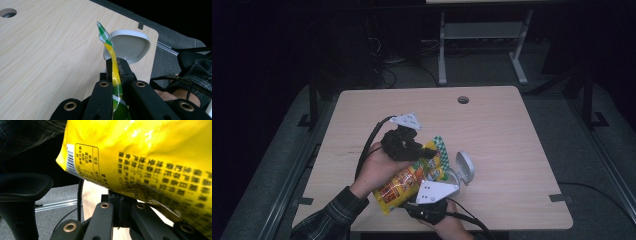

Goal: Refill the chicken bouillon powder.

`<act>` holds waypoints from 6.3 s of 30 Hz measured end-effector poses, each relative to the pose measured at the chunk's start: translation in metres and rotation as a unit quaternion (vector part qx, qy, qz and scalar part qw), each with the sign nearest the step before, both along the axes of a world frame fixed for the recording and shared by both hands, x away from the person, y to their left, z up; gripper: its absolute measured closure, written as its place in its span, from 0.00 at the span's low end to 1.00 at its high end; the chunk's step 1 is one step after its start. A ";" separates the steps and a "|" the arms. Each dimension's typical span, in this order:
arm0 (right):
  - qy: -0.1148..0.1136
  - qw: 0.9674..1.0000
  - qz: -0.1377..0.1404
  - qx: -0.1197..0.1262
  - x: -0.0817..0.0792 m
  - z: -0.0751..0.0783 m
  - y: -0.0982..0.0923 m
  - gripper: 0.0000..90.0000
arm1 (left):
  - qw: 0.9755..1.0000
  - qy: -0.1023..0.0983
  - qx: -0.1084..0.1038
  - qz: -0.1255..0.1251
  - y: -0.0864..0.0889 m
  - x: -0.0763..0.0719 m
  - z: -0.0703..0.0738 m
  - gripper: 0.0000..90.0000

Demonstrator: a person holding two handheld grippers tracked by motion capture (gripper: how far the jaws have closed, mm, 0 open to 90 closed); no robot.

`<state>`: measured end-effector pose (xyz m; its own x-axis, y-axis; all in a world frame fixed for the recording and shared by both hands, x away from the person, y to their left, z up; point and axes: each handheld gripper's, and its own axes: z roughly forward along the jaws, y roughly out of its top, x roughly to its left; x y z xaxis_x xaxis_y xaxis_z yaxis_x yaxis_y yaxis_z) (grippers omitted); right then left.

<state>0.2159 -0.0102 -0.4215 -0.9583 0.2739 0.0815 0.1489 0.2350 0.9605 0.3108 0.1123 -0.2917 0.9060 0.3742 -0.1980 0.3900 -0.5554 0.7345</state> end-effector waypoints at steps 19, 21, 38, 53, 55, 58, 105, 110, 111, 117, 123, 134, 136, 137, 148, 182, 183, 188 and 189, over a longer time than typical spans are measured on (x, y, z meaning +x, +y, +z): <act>-0.002 1.000 0.000 0.007 -0.001 0.001 0.000 1.00 | 1.000 0.010 0.015 -0.002 -0.007 0.003 -0.001 1.00; -0.002 1.000 0.000 0.006 -0.001 0.000 0.000 1.00 | 1.000 0.014 0.020 -0.001 -0.008 0.004 -0.003 1.00; -0.003 1.000 -0.001 0.008 -0.002 0.000 0.000 1.00 | 0.999 0.019 0.030 0.001 -0.011 0.005 -0.003 1.00; -0.004 1.000 -0.001 0.007 -0.002 0.000 0.000 1.00 | 0.999 0.016 0.027 0.001 -0.011 0.004 -0.003 1.00; -0.005 1.000 -0.001 0.007 -0.003 0.000 0.000 1.00 | 0.999 0.014 0.029 0.001 -0.011 0.004 -0.002 1.00; -0.005 1.000 -0.002 0.008 -0.003 0.000 0.000 1.00 | 0.999 0.014 0.030 0.000 -0.011 0.004 -0.002 1.00; -0.005 1.000 -0.003 0.018 -0.002 0.002 -0.002 1.00 | 0.999 0.014 0.046 0.000 -0.020 0.005 0.000 1.00; -0.004 1.000 -0.002 0.019 -0.002 0.002 -0.002 1.00 | 0.999 0.015 0.049 0.000 -0.020 0.006 0.000 1.00; -0.004 1.000 -0.003 0.019 -0.002 0.002 -0.002 1.00 | 0.999 0.014 0.050 -0.001 -0.020 0.006 0.000 1.00; -0.004 1.000 -0.003 0.020 -0.002 0.002 -0.002 1.00 | 0.999 0.014 0.051 -0.001 -0.021 0.006 0.001 1.00; -0.003 1.000 -0.003 0.021 -0.002 0.002 -0.002 1.00 | 0.998 0.011 0.054 -0.002 -0.022 0.006 0.001 1.00; -0.002 1.000 -0.004 0.023 -0.002 0.003 -0.003 1.00 | 0.998 0.012 0.058 -0.001 -0.024 0.006 0.002 1.00; -0.001 1.000 -0.004 0.023 -0.002 0.002 -0.003 1.00 | 0.998 0.012 0.059 -0.001 -0.024 0.005 0.002 1.00; -0.002 1.000 -0.004 0.024 -0.002 0.002 -0.003 1.00 | 0.998 0.012 0.059 -0.001 -0.024 0.006 0.002 1.00; -0.001 1.000 -0.004 0.028 -0.002 0.002 -0.003 1.00 | 0.998 0.011 0.067 -0.004 -0.026 0.006 0.002 1.00; 0.000 1.000 -0.003 0.027 -0.002 0.002 -0.003 1.00 | 0.998 0.011 0.066 -0.002 -0.026 0.006 0.001 1.00; 0.000 1.000 -0.003 0.027 -0.002 0.002 -0.003 1.00 | 0.998 0.011 0.065 -0.003 -0.026 0.006 0.001 1.00; 0.000 1.000 -0.003 0.027 -0.002 0.002 -0.003 1.00 | 0.998 0.011 0.066 -0.002 -0.026 0.006 0.001 1.00; 0.000 1.000 -0.003 0.028 -0.002 0.002 -0.003 1.00 | 0.998 0.011 0.066 -0.002 -0.026 0.006 0.001 1.00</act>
